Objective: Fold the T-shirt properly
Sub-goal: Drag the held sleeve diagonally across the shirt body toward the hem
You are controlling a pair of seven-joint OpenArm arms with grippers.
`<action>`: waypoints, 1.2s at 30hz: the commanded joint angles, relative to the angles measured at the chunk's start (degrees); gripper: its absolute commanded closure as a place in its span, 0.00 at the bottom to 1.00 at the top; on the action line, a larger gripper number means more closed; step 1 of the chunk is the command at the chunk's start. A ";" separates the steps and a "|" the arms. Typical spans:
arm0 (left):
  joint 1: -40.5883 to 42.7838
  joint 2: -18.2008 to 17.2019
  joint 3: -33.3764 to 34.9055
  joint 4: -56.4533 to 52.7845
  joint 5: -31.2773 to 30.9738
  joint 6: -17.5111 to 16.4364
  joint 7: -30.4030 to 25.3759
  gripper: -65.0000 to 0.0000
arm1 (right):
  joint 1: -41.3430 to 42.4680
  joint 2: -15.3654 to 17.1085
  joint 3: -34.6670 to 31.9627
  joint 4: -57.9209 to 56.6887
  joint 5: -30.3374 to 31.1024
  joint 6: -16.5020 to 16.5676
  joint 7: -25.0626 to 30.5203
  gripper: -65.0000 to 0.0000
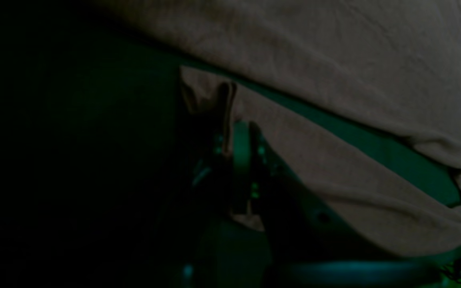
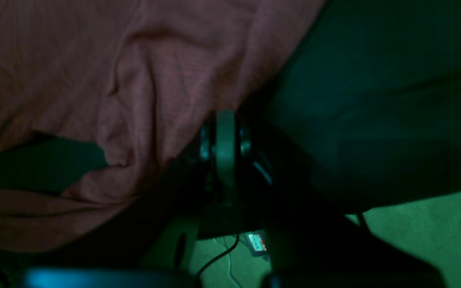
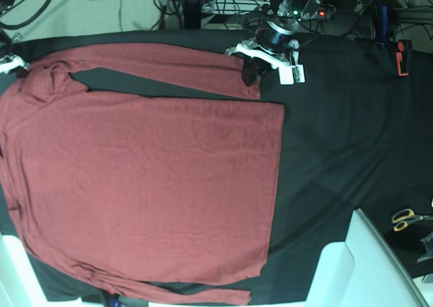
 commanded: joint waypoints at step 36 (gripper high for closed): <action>-5.46 0.48 -0.96 15.24 -0.08 -0.23 12.40 1.00 | 9.80 4.55 -2.77 3.83 0.84 -11.26 -11.08 0.99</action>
